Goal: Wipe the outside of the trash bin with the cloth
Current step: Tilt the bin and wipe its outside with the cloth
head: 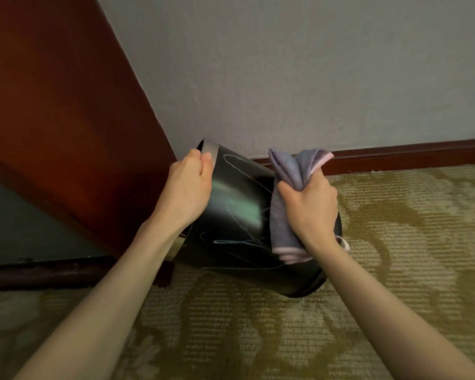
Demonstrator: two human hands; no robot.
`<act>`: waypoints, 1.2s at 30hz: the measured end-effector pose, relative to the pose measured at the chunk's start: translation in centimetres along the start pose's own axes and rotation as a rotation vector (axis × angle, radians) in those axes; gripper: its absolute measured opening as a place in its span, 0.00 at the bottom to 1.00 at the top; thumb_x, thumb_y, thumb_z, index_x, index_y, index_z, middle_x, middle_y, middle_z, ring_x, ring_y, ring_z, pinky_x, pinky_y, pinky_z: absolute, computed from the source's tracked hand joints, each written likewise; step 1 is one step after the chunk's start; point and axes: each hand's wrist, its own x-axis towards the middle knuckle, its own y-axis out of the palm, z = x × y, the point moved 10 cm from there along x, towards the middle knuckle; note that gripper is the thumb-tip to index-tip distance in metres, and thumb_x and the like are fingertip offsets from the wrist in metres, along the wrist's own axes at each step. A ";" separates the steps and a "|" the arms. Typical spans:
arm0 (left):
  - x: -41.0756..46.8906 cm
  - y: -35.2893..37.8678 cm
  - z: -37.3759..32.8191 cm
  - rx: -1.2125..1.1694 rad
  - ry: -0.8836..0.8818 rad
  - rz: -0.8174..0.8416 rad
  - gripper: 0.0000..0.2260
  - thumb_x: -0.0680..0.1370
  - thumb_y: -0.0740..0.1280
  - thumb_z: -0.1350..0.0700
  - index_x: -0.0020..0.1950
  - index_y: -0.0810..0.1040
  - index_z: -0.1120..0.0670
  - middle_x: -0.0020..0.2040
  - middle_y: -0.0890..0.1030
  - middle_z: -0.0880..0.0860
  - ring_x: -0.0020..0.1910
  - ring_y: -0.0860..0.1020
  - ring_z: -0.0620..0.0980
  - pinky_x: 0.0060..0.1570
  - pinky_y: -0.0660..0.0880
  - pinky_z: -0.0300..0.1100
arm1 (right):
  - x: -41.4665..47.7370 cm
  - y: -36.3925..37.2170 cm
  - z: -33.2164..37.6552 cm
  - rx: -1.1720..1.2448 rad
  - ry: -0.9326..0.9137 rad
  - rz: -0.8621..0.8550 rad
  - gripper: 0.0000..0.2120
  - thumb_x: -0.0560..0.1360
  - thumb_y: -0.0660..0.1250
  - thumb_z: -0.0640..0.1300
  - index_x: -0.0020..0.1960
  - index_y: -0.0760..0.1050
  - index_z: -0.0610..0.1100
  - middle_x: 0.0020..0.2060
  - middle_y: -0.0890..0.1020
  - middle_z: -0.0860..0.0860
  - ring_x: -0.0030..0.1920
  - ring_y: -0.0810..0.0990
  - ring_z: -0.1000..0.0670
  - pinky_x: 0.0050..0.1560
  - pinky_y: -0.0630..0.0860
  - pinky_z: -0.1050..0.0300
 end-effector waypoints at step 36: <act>0.8 0.2 -0.6 0.057 -0.025 -0.017 0.16 0.83 0.51 0.53 0.45 0.71 0.62 0.42 0.76 0.63 0.47 0.74 0.65 0.39 0.63 0.49 | -3.5 0.5 3.6 0.064 -0.183 -0.120 0.19 0.69 0.67 0.51 0.55 0.71 0.42 0.48 0.79 0.48 0.44 0.77 0.53 0.42 0.73 0.58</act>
